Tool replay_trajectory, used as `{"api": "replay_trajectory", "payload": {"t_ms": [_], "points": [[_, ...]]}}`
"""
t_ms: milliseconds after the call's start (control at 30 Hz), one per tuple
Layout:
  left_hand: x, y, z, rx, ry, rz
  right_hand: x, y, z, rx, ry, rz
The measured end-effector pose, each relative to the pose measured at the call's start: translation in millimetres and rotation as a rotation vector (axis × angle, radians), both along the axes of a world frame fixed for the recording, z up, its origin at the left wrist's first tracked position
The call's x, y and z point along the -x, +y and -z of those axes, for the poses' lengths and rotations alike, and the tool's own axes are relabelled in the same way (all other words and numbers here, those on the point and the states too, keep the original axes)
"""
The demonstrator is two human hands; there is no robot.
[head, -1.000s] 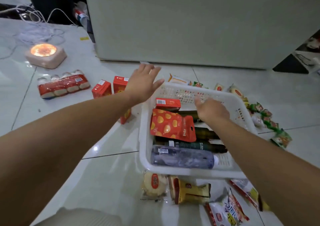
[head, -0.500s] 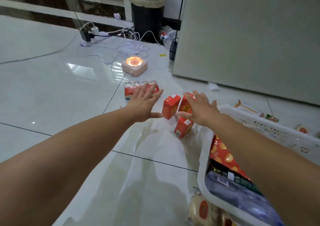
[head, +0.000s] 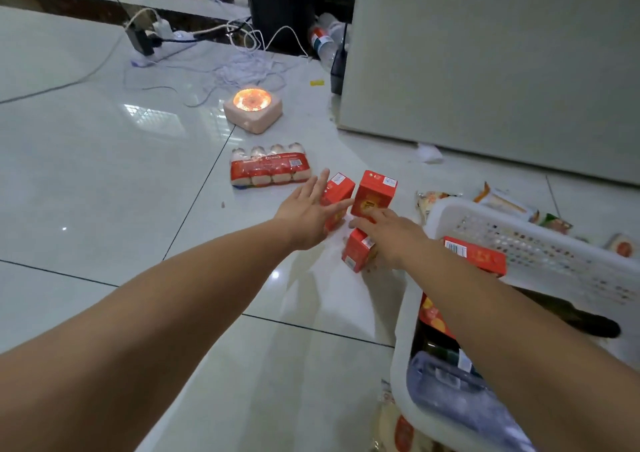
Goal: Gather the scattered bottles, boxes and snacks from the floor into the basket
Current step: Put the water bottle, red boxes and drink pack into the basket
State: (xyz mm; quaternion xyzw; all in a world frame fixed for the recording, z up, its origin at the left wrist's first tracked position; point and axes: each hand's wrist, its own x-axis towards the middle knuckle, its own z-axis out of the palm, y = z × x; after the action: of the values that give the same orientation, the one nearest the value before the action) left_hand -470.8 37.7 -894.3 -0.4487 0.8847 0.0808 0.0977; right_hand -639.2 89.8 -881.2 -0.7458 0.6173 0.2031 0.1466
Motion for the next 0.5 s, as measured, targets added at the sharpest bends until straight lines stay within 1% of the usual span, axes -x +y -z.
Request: {"api": "replay_trajectory", "payload": {"t_ms": [100,167,233,367,500], "points": [[14,1,4,-0.098,0.078,-0.125,-2,-4,2,0.028,-0.047,0.031],[19,-1,6,-0.109,0.157,-0.183,-3,-6,3,0.046,-0.05,0.036],[20,-2,8,-0.104,0.191,-0.224,-4,-7,3,0.058,-0.021,0.028],[13,2,10,-0.077,0.165,-0.223,-4,-4,3,0.081,0.058,0.005],[5,6,-3,-0.023,0.13,-0.159,2,4,-12,0.128,0.102,-0.006]]}}
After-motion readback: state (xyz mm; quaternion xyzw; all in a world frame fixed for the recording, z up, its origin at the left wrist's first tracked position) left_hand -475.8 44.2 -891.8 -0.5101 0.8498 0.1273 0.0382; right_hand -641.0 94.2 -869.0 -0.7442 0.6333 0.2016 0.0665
